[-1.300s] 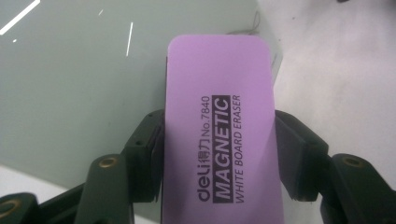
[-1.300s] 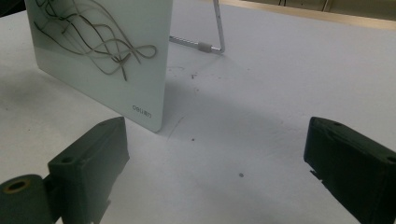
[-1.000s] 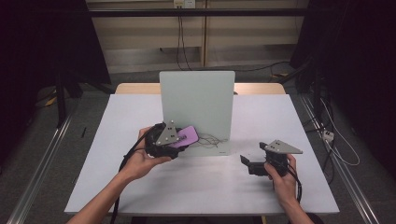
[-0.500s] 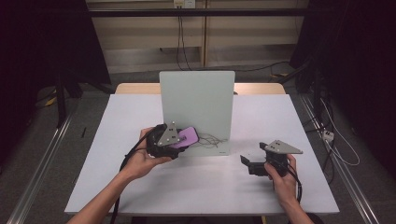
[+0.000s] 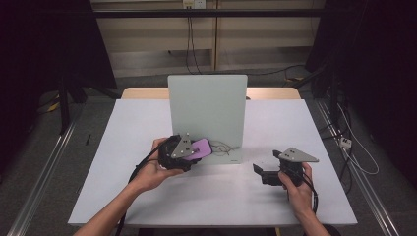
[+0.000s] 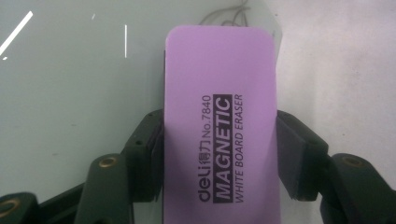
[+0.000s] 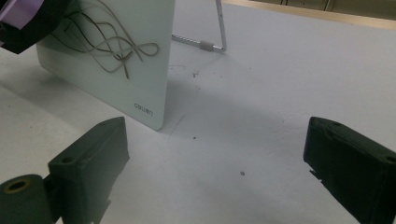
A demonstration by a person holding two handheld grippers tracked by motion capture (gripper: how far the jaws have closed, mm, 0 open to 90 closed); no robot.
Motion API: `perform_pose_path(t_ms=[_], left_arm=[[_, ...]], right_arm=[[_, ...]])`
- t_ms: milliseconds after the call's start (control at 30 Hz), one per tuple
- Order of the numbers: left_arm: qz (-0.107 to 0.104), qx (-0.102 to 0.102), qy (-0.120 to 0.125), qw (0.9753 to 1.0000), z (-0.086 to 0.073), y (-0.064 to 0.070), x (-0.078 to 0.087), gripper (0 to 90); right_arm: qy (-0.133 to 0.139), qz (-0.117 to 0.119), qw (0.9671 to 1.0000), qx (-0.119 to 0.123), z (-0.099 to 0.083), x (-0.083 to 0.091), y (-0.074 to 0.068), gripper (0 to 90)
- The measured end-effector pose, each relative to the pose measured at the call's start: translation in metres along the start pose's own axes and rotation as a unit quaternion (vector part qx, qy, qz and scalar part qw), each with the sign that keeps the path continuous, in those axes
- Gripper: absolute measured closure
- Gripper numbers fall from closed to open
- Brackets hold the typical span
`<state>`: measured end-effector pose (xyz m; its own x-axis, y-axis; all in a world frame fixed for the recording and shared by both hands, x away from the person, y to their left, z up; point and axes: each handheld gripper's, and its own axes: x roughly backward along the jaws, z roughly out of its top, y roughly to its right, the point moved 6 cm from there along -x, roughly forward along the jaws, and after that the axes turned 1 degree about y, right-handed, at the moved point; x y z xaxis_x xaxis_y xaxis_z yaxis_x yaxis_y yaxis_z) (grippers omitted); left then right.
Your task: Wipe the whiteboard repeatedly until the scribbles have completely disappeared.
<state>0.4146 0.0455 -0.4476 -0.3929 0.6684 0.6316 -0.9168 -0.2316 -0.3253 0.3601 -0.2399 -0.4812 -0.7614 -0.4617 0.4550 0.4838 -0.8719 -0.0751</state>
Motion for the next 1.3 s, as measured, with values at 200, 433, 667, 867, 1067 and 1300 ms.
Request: perform_pose_path(t_ms=[200,433,667,867,1067,1300], left_arm=[[-0.007,-0.014,-0.012,0.9998,-0.003,0.008,-0.007,41.1],[0.008,-0.014,-0.006,0.9999,0.0,0.002,0.0,41.2],[0.034,0.007,0.025,0.9991,0.003,-0.018,0.02,41.2],[0.035,0.006,0.022,0.9991,0.0,-0.017,0.02,41.2],[0.02,0.009,0.013,0.9997,-0.004,-0.009,0.011,41.1],[0.008,0.008,0.005,0.9999,-0.003,0.002,-0.001,41.1]], right_arm=[[-0.001,0.001,1.0,-0.001,0.0,0.001,0.0,6.6],[-0.001,0.001,1.0,-0.004,0.0,0.001,0.001,6.6],[0.0,0.0,1.0,-0.001,0.0,0.001,0.0,6.6],[-0.001,0.001,1.0,-0.002,0.0,0.0,0.0,6.7],[-0.001,0.001,1.0,-0.001,0.0,0.001,0.0,6.7],[0.0,0.001,1.0,0.0,0.0,0.001,0.0,6.7]])
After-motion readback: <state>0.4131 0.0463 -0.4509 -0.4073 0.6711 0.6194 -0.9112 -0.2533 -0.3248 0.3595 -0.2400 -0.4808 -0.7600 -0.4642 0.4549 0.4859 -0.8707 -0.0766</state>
